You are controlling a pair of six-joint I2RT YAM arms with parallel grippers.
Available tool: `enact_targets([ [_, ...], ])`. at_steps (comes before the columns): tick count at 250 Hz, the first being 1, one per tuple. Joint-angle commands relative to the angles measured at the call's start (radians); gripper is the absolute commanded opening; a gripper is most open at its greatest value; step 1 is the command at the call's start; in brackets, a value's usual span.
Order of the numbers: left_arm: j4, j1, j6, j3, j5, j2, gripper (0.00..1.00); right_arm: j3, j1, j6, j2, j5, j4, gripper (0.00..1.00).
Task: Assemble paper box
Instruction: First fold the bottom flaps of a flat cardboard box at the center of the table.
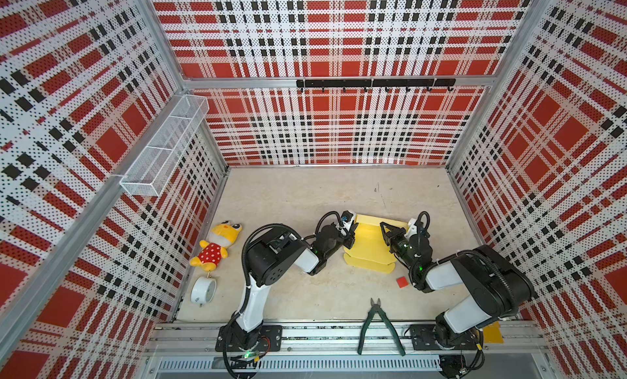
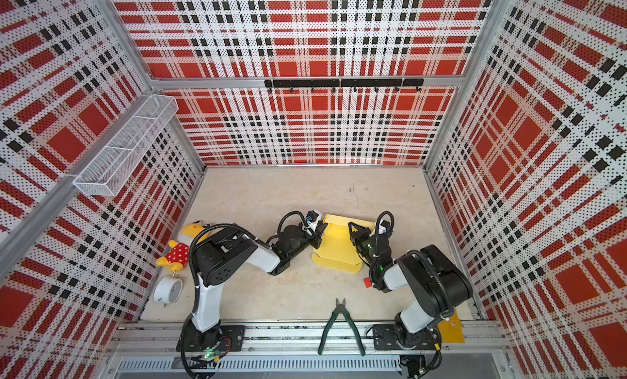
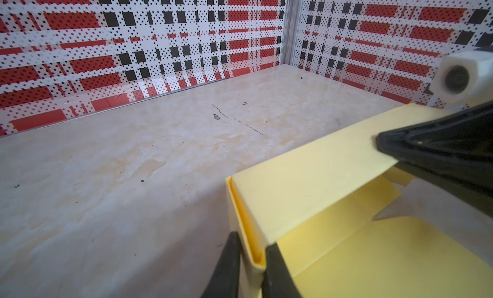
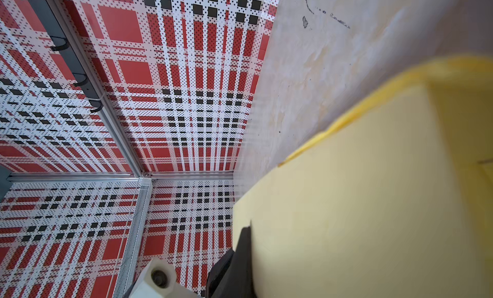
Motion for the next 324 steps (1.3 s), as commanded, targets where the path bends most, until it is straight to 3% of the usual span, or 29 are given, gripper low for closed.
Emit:
enact_targets([
  [1, 0.048, -0.004, -0.022, 0.03, -0.012, 0.01, 0.15, 0.001, 0.008, -0.07, -0.04, 0.014, -0.161, 0.0],
  [77, 0.039, -0.011, -0.032, 0.055, -0.016, 0.025, 0.04, -0.001, 0.032, -0.071, -0.062, 0.028, -0.184, 0.0],
  [129, 0.035, -0.011, -0.029, 0.052, -0.022, 0.02, 0.05, -0.016, 0.07, -0.081, -0.139, 0.022, -0.207, 0.2],
  [201, 0.027, -0.016, -0.019, 0.056, -0.009, 0.025, 0.06, -0.013, 0.202, -0.144, -0.557, 0.155, -0.712, 0.4],
  [231, 0.027, -0.023, -0.002, 0.058, 0.001, 0.028, 0.06, 0.007, 0.244, -0.157, -0.698, 0.185, -0.911, 0.44],
  [280, 0.029, -0.026, 0.013, 0.057, 0.013, 0.033, 0.06, 0.125, 0.345, -0.233, -0.729, 0.193, -1.13, 0.44],
  [324, 0.034, -0.035, 0.037, 0.057, 0.027, 0.04, 0.06, 0.369, 0.357, -0.471, -0.676, 0.21, -1.357, 0.48],
])
